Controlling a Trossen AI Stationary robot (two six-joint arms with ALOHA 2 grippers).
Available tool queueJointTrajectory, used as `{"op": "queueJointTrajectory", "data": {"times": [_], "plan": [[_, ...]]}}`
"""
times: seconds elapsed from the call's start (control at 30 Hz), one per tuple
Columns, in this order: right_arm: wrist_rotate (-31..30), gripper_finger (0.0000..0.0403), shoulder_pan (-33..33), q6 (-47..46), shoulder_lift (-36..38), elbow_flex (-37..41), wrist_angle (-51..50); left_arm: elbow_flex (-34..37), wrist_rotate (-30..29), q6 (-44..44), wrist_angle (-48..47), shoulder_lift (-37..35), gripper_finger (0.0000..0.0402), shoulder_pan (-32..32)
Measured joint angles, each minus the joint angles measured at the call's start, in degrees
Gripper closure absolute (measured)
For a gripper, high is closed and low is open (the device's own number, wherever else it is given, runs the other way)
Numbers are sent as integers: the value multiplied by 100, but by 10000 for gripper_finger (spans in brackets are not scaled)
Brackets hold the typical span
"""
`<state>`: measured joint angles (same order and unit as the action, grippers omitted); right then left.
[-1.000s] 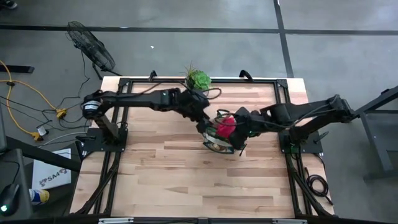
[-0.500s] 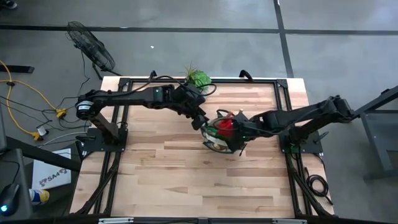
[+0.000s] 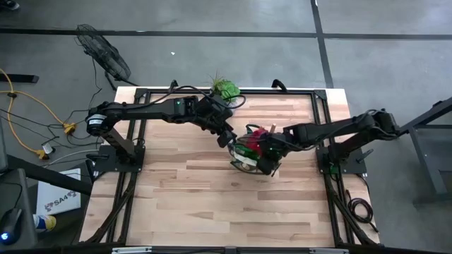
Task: Pick & Place Garden tools in Gardening bag
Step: Put the red glove into the gardening bag
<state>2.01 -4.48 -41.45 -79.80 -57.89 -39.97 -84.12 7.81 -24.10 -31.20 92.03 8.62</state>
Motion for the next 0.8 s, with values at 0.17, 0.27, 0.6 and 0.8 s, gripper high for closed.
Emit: {"op": "queueJointTrajectory", "data": {"times": [0.17, 0.27, 0.6, 0.8], "plan": [[-157, 401, -47, 89, 36, 0, 81, 0, 22, -13, -30, 0, 220, 0], [-212, 401, -73, 79, 169, 0, 144, 0, 21, -14, -43, 0, 220, 0], [-1243, 401, -117, -230, 927, -2, 43, 0, 20, -20, -49, 0, 220, 0], [-1856, 401, 98, -556, 1022, -4, -237, 0, 18, -37, -28, 0, 220, 0]]}}
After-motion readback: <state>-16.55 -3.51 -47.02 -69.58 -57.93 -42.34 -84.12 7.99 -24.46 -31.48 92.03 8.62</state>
